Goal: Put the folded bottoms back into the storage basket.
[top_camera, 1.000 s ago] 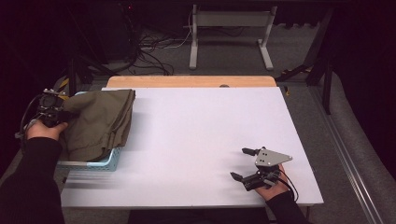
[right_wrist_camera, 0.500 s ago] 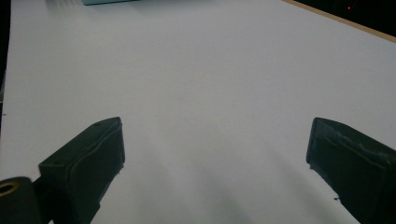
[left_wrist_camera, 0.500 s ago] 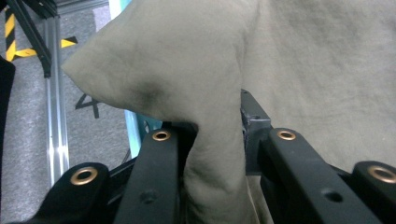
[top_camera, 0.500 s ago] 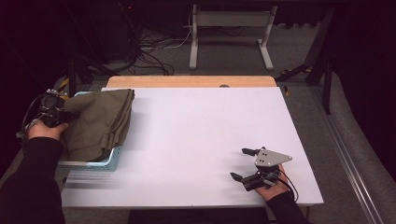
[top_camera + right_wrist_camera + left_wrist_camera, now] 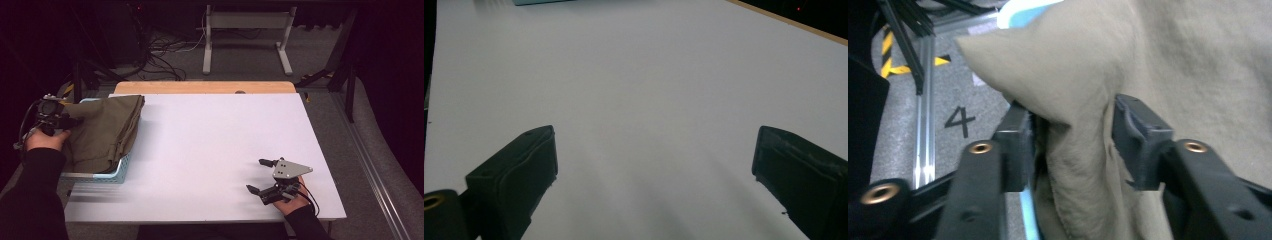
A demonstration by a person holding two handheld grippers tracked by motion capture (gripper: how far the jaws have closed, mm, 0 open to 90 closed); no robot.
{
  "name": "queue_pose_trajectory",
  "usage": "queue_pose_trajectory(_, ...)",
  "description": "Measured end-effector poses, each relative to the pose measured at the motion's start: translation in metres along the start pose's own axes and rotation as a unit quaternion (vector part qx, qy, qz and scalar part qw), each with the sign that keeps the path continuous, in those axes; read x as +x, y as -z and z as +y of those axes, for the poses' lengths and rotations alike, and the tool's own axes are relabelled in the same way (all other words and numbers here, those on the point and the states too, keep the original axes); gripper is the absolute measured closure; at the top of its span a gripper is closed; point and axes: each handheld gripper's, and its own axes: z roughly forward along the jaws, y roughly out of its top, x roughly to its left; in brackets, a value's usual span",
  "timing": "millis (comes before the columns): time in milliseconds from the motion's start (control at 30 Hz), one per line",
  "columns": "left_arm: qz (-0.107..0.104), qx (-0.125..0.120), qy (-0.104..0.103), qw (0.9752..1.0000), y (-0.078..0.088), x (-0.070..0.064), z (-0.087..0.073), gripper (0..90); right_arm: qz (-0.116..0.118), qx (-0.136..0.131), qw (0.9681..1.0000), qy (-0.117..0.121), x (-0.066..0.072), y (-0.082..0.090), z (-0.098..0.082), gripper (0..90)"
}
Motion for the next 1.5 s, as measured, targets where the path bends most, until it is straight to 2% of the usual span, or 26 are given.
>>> queue_pose_trajectory(133,0.015,-0.031,0.009,0.9994,0.010,-0.002,0.002,45.9,-0.001,0.000,1.0000,0.000,0.000,0.000,0.000,5.2)
queue_pose_trajectory(200,0.013,-0.050,0.013,0.9986,0.016,-0.006,0.005,45.4,-0.001,0.000,1.0000,0.000,0.000,0.000,0.000,5.2)
queue_pose_trajectory(300,-0.001,-0.074,0.012,0.9972,0.022,-0.014,0.011,44.4,-0.001,0.000,1.0000,-0.001,0.000,0.000,0.000,5.2)
queue_pose_trajectory(433,-0.031,-0.084,0.003,0.9960,0.023,-0.027,0.018,40.7,-0.002,0.001,1.0000,-0.001,0.000,0.000,0.000,5.2)
queue_pose_trajectory(567,-0.046,-0.083,-0.012,0.9954,0.021,-0.041,0.023,40.0,-0.001,0.000,1.0000,-0.001,0.000,0.000,0.000,5.2)
queue_pose_trajectory(733,-0.070,-0.080,-0.022,0.9941,0.015,-0.055,0.028,42.1,0.001,-0.001,1.0000,0.000,0.000,0.000,0.000,5.2)
queue_pose_trajectory(867,-0.090,-0.084,-0.015,0.9922,0.010,-0.064,0.031,44.3,0.001,-0.001,1.0000,0.001,0.000,0.000,0.000,5.2)
queue_pose_trajectory(1000,-0.094,-0.084,-0.018,0.9919,0.003,-0.073,0.033,47.5,0.002,-0.001,1.0000,0.002,0.000,0.000,0.000,5.2)
queue_pose_trajectory(1133,-0.099,-0.082,-0.010,0.9916,-0.005,-0.081,0.035,57.8,0.003,0.000,1.0000,0.002,0.000,0.000,0.000,5.2)
queue_pose_trajectory(1267,-0.102,-0.080,-0.015,0.9914,-0.013,-0.092,0.039,63.8,0.003,0.000,1.0000,0.002,0.000,0.000,0.000,5.2)
queue_pose_trajectory(1333,-0.096,-0.078,-0.020,0.9921,-0.017,-0.097,0.040,64.9,0.004,0.000,1.0000,0.003,0.000,0.000,0.000,5.2)
queue_pose_trajectory(1433,-0.094,-0.068,-0.027,0.9929,-0.023,-0.102,0.040,68.3,0.004,0.000,1.0000,0.003,0.000,0.000,0.000,5.2)
queue_pose_trajectory(1500,-0.106,-0.056,-0.026,0.9924,-0.028,-0.103,0.040,72.1,0.004,0.000,1.0000,0.003,0.000,0.000,0.000,5.2)
